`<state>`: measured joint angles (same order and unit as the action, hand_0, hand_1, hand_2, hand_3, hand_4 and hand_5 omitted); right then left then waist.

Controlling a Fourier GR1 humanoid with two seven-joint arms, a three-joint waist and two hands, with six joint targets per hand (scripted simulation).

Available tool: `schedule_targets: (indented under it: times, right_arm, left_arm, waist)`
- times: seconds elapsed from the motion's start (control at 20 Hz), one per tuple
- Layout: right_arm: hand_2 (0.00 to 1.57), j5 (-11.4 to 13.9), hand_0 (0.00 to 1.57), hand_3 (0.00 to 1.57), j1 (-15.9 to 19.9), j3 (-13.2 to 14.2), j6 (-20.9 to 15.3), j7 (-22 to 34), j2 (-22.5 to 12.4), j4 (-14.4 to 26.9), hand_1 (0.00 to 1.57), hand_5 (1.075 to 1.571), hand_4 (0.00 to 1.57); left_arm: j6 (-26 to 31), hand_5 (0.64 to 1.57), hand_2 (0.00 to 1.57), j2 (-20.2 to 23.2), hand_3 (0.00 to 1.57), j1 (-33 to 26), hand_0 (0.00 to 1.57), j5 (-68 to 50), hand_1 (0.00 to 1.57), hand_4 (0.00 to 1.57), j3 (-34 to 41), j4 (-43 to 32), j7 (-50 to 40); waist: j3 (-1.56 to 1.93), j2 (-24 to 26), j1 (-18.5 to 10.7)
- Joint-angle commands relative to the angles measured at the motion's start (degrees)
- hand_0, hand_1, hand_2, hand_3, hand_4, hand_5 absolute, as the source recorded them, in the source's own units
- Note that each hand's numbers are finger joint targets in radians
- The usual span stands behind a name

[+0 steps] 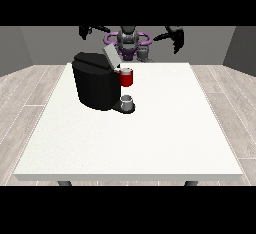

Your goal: Insert the coffee pod into the coffee machine and close the lid

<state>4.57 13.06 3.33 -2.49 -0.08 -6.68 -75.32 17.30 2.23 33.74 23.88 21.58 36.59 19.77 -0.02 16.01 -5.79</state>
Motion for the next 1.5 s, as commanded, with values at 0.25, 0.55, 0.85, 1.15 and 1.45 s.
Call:
schedule_targets:
  times: [0.25, 0.55, 0.85, 1.15, 1.45]
  right_arm:
    - [0.0, -2.7, 0.0, 0.0, 9.99, 5.32, 1.84, 5.0, -4.6, 3.99, 0.0, 1.571, 0.0]
    - [0.0, -7.94, 0.0, 0.0, 12.75, 10.65, 3.77, 6.19, -6.61, 10.06, 0.0, 1.571, 0.08]
    - [0.0, -9.29, 0.0, 0.0, 16.68, 10.37, 3.8, 7.59, -6.05, 12.44, 0.0, 1.571, 0.17]
    - [0.0, -8.08, 0.0, 0.0, 20.8, 8.22, 2.72, 8.4, -4.97, 14.51, 0.0, 1.571, 0.0]
    - [0.0, -6.28, 0.0, 0.0, 24.08, 4.66, 0.97, 7.01, -1.34, 14.68, 0.0, 1.571, 0.0]
  left_arm:
    - [-2.52, 1.571, 0.0, -2.19, 0.0, -5.95, 0.0, -8.43, 0.0, 0.43, -7.69, 7.73, -1.29]
    - [0.36, 1.571, 0.0, -2.22, 0.0, -9.76, 0.0, -13.25, 0.0, 0.39, -12.77, 16.03, -5.8]
    - [0.51, 1.571, 0.0, -0.92, 0.0, -10.13, 0.0, -13.61, 0.0, 0.36, -10.93, 25.2, -8.84]
    - [-1.84, 1.571, 0.0, -1.61, 0.0, -15.61, 0.0, -15.24, 0.0, 0.26, -14.21, 32.07, -10.6]
    - [-2.47, 1.571, 0.0, -0.14, 0.0, -18.01, 0.0, -16.7, 0.0, 0.34, -13.74, 36.07, -9.79]
  waist:
    - [0.02, -3.71, -3.07]
    - [0.05, -4.36, -7.87]
    - [0.03, -9.8, -6.78]
    - [0.02, -12.52, -5.84]
    - [0.01, -15.0, -4.02]
